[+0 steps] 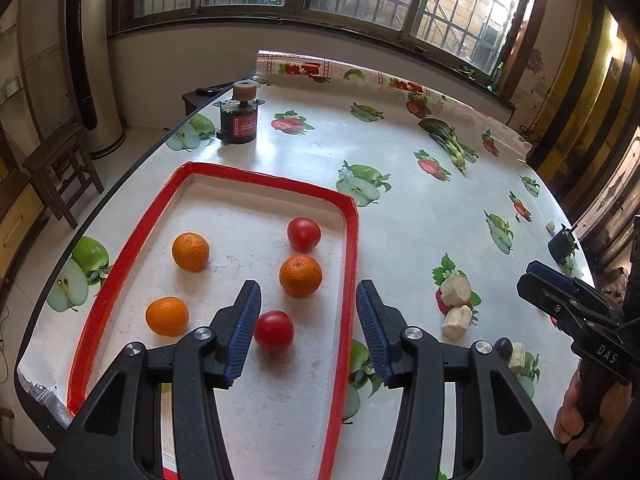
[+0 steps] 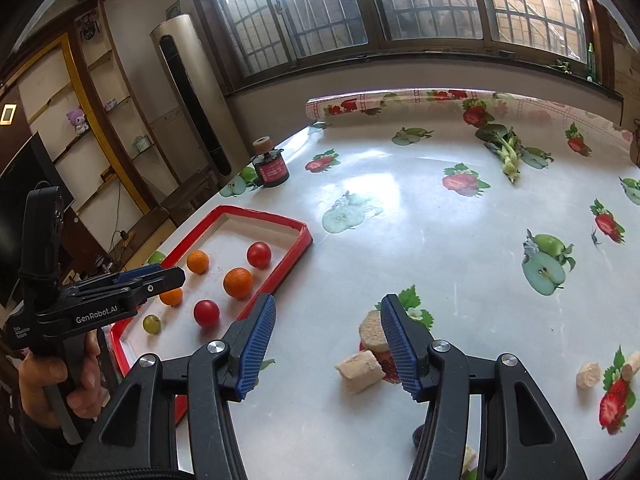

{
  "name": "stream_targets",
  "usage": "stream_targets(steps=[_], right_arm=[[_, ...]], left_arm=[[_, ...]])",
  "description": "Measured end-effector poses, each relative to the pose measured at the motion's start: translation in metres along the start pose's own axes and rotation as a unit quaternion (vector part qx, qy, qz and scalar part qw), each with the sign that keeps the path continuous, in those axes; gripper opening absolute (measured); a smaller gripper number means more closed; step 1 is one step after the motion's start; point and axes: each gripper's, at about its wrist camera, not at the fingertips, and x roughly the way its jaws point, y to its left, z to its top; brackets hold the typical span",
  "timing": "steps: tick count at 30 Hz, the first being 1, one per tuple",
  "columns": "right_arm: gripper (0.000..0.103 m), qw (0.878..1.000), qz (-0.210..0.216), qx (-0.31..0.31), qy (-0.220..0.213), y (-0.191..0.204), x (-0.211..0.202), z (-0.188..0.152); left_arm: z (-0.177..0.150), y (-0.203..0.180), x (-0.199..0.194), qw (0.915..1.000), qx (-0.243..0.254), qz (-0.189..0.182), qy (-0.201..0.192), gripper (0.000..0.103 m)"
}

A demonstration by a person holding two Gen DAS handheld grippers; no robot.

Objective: Organize fruits
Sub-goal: 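Move both open grippers back toward the beige blocks on the table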

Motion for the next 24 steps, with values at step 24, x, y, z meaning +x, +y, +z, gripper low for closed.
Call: stream_targets(steps=[24], right_arm=[[0.061,0.989,-0.119,0.086,-0.015,-0.119,-0.093,-0.077]], left_arm=[[-0.028,-0.109,0.008,0.994,0.076,-0.073,0.028,0.051]])
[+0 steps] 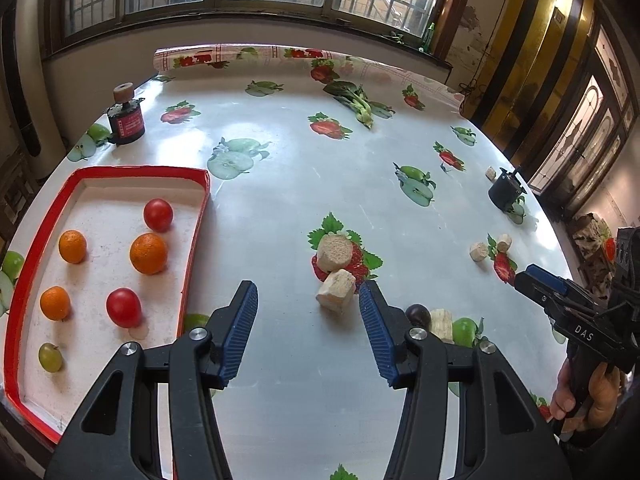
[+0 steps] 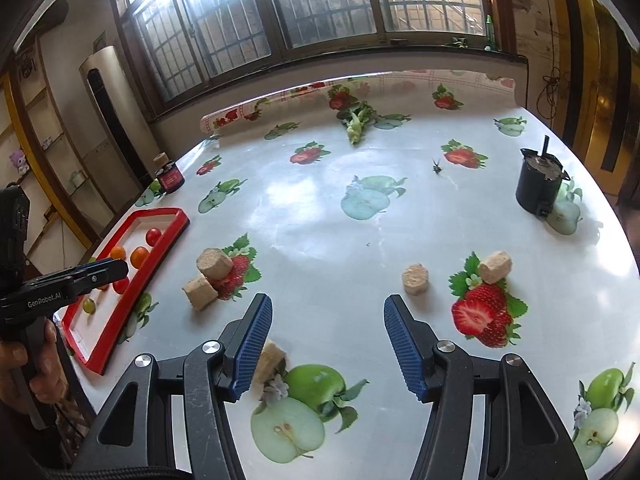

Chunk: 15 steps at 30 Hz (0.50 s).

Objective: Organize fruits
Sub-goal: 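Move both open grippers back toward the beige blocks on the table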

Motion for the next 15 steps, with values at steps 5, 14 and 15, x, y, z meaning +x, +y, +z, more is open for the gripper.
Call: stream_targets(steps=[5,14,15], right_arm=[[0.061,0.999,-0.03,0.032,0.003,-0.035,-0.006,-0.012],[0.061,0.996,-0.059,0.065,0.012,-0.076,-0.001,-0.021],[0.061,0.996,-0.06,0.067,0.013,-0.078,0.0,-0.02]], left_arm=[[-0.002,-0.006,0.006,0.9999,0.005,-0.004,0.008,0.051],[-0.004,-0.016,0.024,0.9995,0.011,-0.01,0.028,0.051],[-0.005,-0.017,0.027,0.9994,0.013,-0.011,0.031,0.051]])
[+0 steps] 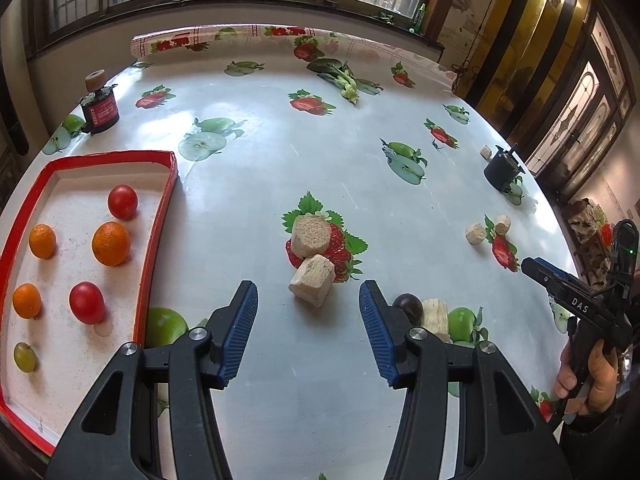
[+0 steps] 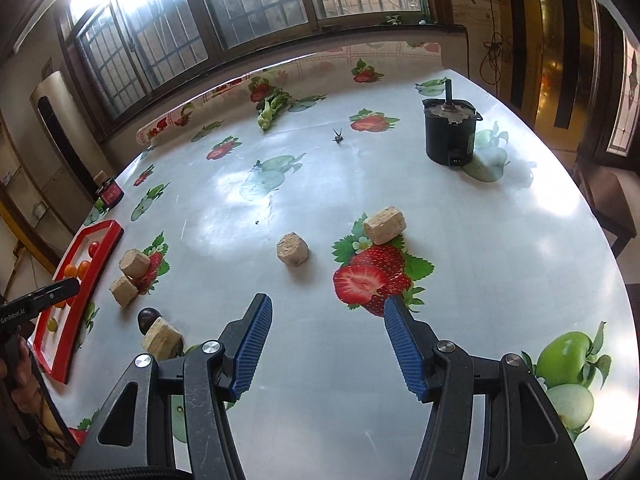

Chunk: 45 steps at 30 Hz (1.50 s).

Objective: Organize fruits
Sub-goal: 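Move both open grippers back toward the beige blocks on the table, then grasp a square beige block with the left gripper while the right gripper grasps another block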

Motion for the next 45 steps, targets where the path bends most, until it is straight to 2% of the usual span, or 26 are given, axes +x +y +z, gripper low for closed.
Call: stream_targets(steps=[8,15,16,19,20,21,24,33,45], right_arm=[[0.06,0.999,-0.034,-0.007,0.008,-0.015,0.027,0.018],[0.059,0.998,-0.056,-0.004,0.021,-0.028,0.059,0.04],[0.058,0.998,-0.058,-0.005,0.023,-0.029,0.064,0.042],[0.049,0.997,-0.069,-0.017,0.022,-0.028,0.074,0.045],[0.042,0.997,-0.075,-0.023,0.023,-0.028,0.076,0.046],[0.033,0.997,-0.075,-0.026,0.019,-0.027,0.076,0.046],[0.033,0.997,-0.07,-0.025,0.016,-0.028,0.075,0.046],[0.033,0.999,-0.033,-0.034,0.0,-0.001,0.042,0.037],[0.033,0.994,0.072,-0.075,-0.027,0.077,0.0,0.032]], left_arm=[[0.0,-0.006,0.032,0.9994,0.005,-0.012,0.031,0.051],[0.005,-0.008,0.059,0.999,0.007,-0.002,0.044,0.051],[0.005,-0.007,0.063,0.9989,0.007,-0.003,0.046,0.051],[0.004,-0.008,0.066,0.9992,0.014,0.003,0.037,0.04],[0.004,-0.009,0.066,0.9992,0.018,0.004,0.036,0.034],[0.004,-0.008,0.066,0.9991,0.019,0.001,0.037,0.032],[0.003,-0.007,0.064,0.9991,0.02,-0.004,0.037,0.032],[-0.002,-0.009,0.042,0.9993,0.023,-0.017,0.024,0.032],[-0.007,0.008,-0.02,0.9995,0.008,-0.012,-0.028,0.032]])
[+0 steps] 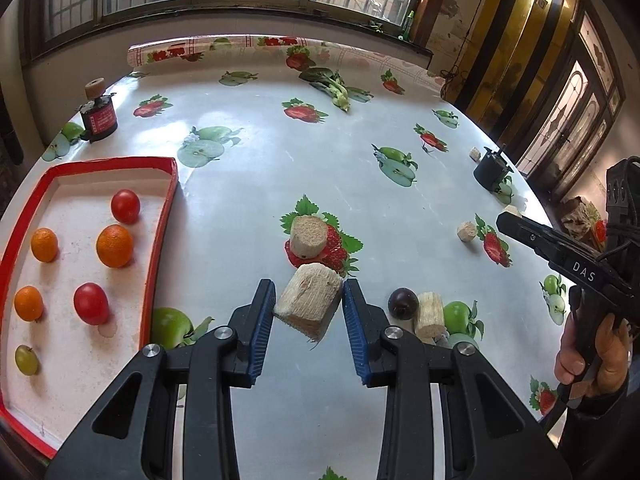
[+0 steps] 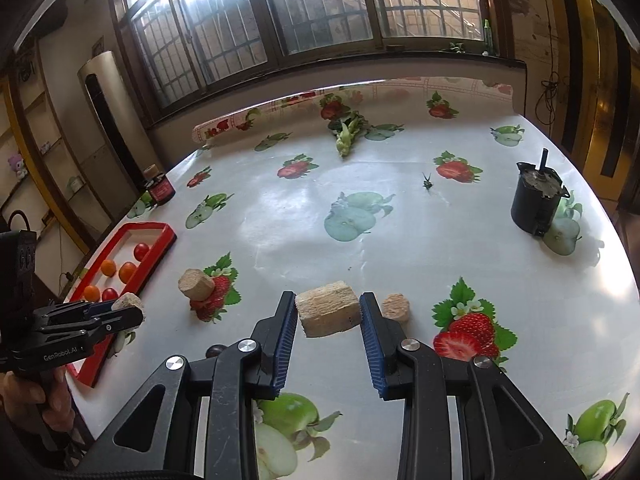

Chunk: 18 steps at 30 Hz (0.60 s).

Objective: Organize fruits
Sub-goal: 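Carry both beige blocks into the red tray and open both grippers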

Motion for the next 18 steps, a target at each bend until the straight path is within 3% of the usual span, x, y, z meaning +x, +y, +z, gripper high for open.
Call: stream_targets(steps=[9,18], right_arm=[[0.033,0.997,0.067,-0.025,-0.002,0.058,0.002,0.007],[0.033,0.994,0.096,-0.053,-0.003,0.102,0.005,0.007]], left_arm=[[-0.002,0.038,-0.052,0.9976,-0.037,0.027,-0.052,0.032],[-0.015,0.063,-0.076,0.9951,-0.056,0.048,-0.066,0.032]])
